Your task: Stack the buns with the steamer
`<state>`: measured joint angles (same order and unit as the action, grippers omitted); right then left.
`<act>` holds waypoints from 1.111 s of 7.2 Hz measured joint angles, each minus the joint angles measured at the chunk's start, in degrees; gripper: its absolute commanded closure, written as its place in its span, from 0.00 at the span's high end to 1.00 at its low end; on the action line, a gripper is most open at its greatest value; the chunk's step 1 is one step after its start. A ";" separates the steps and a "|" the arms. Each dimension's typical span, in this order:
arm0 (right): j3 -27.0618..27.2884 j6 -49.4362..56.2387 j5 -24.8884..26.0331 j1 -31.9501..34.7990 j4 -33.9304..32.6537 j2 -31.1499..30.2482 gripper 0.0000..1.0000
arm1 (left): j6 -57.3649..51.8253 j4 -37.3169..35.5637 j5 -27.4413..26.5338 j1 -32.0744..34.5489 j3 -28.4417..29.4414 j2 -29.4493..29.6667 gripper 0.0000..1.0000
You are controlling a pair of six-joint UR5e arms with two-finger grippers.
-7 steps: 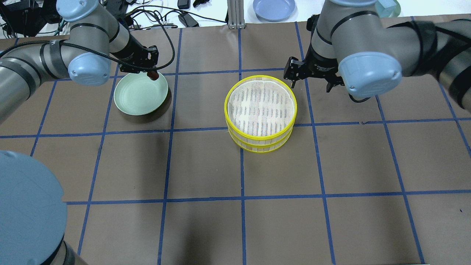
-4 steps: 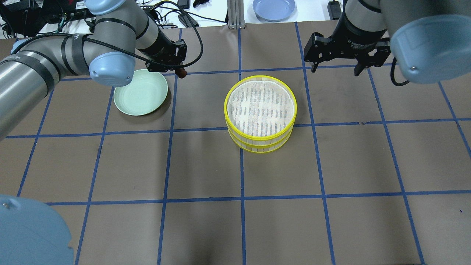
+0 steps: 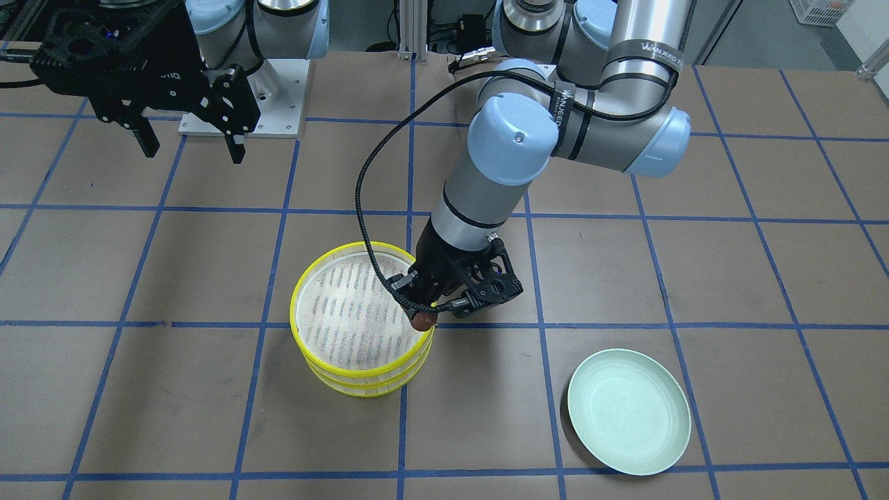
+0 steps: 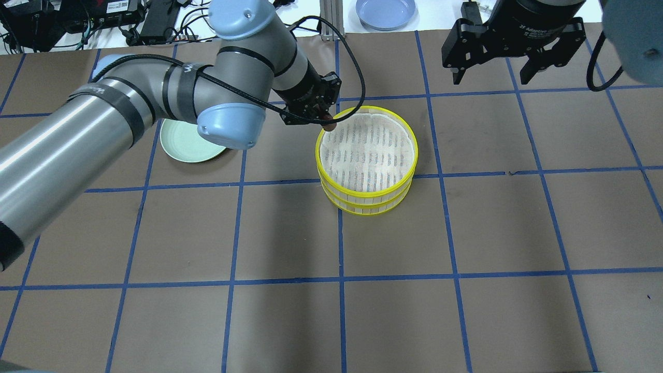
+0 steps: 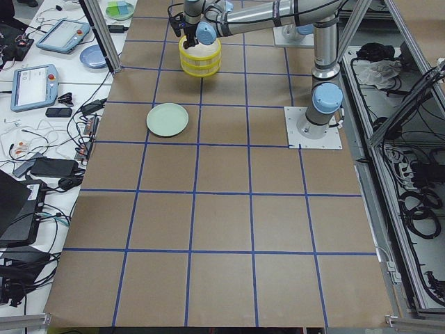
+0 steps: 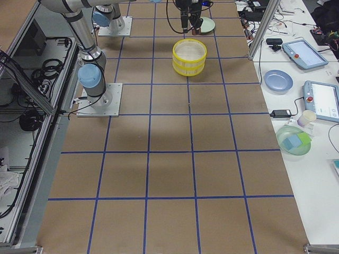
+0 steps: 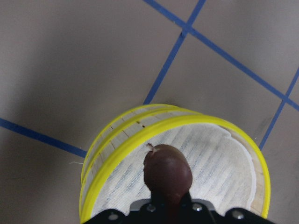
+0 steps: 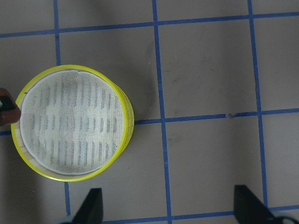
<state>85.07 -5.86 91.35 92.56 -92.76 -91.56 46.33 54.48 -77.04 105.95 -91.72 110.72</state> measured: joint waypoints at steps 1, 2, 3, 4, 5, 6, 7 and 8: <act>-0.03 1.07 -0.27 -0.01 -0.13 -0.02 1.00 | 0.49 -0.22 0.01 1.11 -1.00 0.13 1.00; -0.06 2.86 -0.45 0.00 -0.31 -0.13 1.00 | 0.47 -0.35 0.02 1.59 -1.81 0.17 1.00; -0.07 4.39 -0.52 0.07 -0.43 -0.24 1.00 | 0.36 -0.40 0.08 1.79 -2.17 0.17 1.00; -0.08 5.47 -0.55 0.12 -0.47 -0.32 1.00 | 0.25 -0.42 0.12 1.85 -2.28 0.17 1.00; -0.08 6.54 -0.54 0.15 -0.42 -0.34 1.00 | 0.15 -0.32 0.21 1.87 -2.15 0.03 1.00; -0.07 7.28 -0.48 0.22 -0.20 -0.36 1.00 | -1.00 0.02 0.21 1.68 -1.73 -0.48 1.00; -0.03 7.57 -0.40 0.28 -0.01 -0.36 1.00 | -5.67 0.45 -0.04 0.83 -1.13 -1.26 1.00; -0.01 7.66 -0.34 0.31 0.07 -0.37 1.00 | -13.46 1.99 -0.34 -0.96 -0.43 -2.22 1.00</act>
<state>85.07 1.80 91.01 92.87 -92.68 -91.93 32.87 56.47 -77.38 104.99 -92.15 108.49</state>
